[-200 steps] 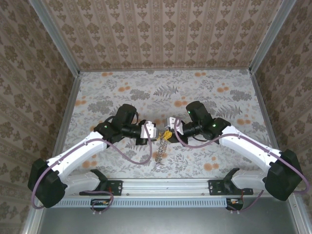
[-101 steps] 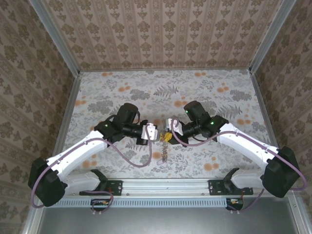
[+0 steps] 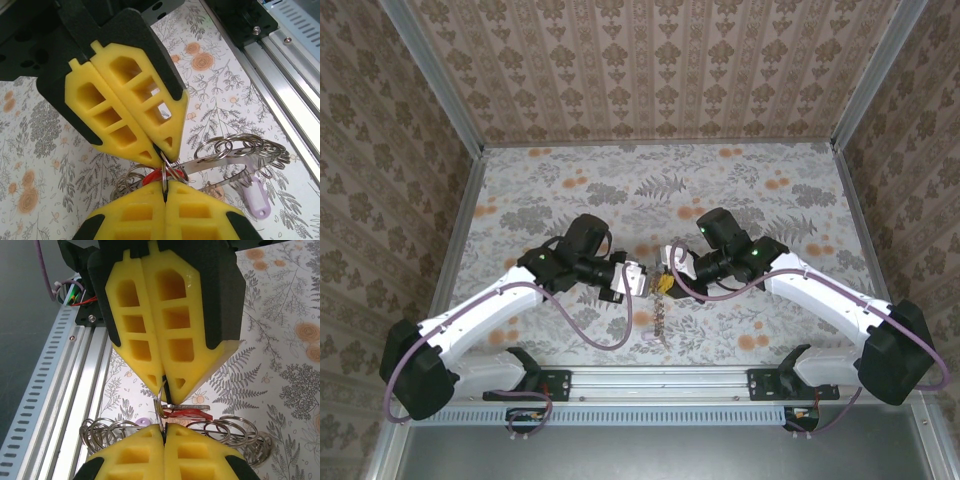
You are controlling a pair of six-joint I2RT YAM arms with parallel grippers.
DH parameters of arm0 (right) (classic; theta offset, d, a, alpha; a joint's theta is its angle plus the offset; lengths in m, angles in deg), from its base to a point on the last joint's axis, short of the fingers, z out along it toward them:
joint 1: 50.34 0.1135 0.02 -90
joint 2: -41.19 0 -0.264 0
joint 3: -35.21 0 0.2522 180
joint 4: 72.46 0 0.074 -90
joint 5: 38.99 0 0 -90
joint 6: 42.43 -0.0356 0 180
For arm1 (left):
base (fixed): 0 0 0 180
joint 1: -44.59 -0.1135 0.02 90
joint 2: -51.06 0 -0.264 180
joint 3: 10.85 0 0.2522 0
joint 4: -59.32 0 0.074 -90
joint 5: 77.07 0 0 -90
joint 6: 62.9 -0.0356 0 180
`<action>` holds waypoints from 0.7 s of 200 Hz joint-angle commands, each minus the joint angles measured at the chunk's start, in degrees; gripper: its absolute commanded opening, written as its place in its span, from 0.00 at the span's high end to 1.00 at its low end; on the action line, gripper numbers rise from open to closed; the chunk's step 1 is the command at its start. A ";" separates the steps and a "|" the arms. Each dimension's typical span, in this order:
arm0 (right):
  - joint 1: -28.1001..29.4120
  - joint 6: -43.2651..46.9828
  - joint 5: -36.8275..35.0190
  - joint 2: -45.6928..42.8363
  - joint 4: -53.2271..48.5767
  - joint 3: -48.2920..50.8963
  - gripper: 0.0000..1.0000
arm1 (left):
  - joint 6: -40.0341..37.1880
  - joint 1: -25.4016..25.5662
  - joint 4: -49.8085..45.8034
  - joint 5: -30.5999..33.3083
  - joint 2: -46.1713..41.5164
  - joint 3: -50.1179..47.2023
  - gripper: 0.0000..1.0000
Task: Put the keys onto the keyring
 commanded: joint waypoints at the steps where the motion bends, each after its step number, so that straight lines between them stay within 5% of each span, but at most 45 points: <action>1: -0.15 0.07 0.38 -0.18 1.16 -2.17 1.00 | -2.85 1.26 -3.07 -0.15 0.58 2.18 1.00; 140: -4.51 -9.09 3.32 0.72 6.39 -1.89 1.00 | -6.27 3.36 -4.21 4.99 0.13 1.54 1.00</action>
